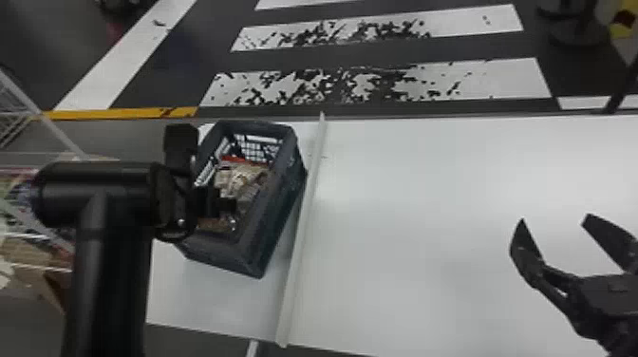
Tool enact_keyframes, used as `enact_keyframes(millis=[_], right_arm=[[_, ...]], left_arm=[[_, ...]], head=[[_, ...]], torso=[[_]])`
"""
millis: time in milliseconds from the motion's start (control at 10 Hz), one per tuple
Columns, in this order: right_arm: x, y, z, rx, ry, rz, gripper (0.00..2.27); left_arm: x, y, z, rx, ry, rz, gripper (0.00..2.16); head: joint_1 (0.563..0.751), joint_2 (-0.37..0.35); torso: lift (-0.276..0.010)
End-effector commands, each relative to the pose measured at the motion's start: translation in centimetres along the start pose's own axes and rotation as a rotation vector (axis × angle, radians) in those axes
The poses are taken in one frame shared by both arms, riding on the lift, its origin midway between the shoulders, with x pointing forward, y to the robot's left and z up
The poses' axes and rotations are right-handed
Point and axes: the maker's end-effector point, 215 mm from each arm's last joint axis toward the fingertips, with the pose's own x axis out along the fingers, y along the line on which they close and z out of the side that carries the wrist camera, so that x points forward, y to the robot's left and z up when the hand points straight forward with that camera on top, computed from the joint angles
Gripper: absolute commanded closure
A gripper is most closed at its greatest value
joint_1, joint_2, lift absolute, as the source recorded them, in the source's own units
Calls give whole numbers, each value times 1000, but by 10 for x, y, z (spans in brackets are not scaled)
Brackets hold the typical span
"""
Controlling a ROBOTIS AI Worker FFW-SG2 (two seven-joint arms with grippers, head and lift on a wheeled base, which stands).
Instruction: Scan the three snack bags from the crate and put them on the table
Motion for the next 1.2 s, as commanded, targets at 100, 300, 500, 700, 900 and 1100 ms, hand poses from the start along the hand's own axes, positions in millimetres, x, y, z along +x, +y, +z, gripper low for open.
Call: enact_keyframes(millis=[100,300,500,700,900,1100], right_arm=[[-6,-1,3,-4,-3,0,124],[-9,0,3,-3,-5,1,124],[-11,-1,6,-4,-11,1,124],[-12,-2,8,-7,-14,0,124],[-11,-3,8,-8,-15,-2,124],[-11,-4,8,-9,-15,-4,124]], left_arm=[[-9,7,-2,-9,-25,14,2057],[-16,8,-3,-3,-42,32,2057],[-19,7,0,1,-56,38,2057],[-20,6,2,3,-63,41,2057],[-23,5,11,12,-89,46,2057],[-28,-3,19,12,-108,21,2057]], head=[[695,248],[695,254],[695,257],[695,254],[695,252],[695,247]], torso=[[-94],[-94],[-94],[-94],[-94],[-94]])
